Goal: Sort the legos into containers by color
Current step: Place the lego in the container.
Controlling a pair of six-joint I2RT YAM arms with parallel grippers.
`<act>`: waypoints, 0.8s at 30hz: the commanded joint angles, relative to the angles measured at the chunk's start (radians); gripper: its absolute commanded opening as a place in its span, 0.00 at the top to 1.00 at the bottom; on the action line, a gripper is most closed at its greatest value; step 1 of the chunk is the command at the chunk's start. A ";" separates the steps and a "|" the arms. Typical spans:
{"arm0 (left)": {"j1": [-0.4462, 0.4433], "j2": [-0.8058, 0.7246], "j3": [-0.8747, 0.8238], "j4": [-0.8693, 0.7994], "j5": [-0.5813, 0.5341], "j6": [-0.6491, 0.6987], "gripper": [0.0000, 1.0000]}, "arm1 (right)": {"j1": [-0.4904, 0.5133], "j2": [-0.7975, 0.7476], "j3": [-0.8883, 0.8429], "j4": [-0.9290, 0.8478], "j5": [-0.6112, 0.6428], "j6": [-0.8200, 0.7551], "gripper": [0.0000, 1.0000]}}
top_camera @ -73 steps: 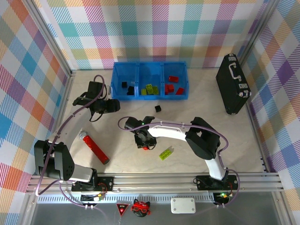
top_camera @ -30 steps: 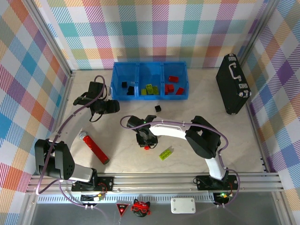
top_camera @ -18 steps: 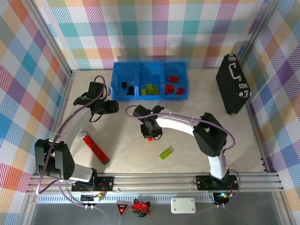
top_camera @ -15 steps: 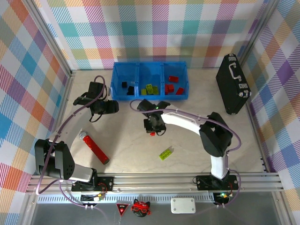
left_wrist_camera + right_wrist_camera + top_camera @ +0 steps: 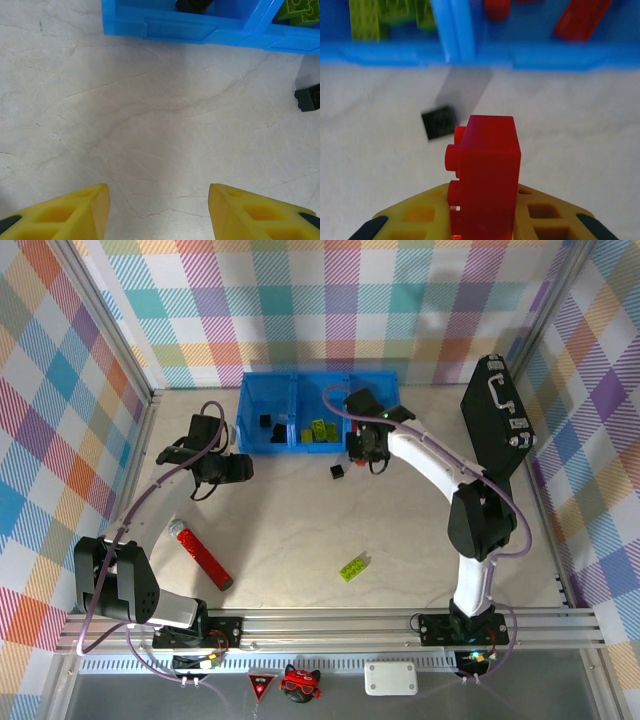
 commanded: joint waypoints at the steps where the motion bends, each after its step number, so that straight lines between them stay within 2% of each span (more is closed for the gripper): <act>1: 0.012 0.009 0.003 -0.021 -0.005 0.019 0.45 | -0.045 0.081 0.099 0.000 0.018 -0.099 0.76; 10: 0.012 0.020 0.003 -0.019 -0.005 0.018 0.46 | -0.134 0.288 0.336 0.006 -0.003 -0.178 0.77; 24: 0.007 0.023 -0.004 -0.017 -0.014 0.015 0.46 | -0.193 0.524 0.506 0.017 0.021 -0.185 0.76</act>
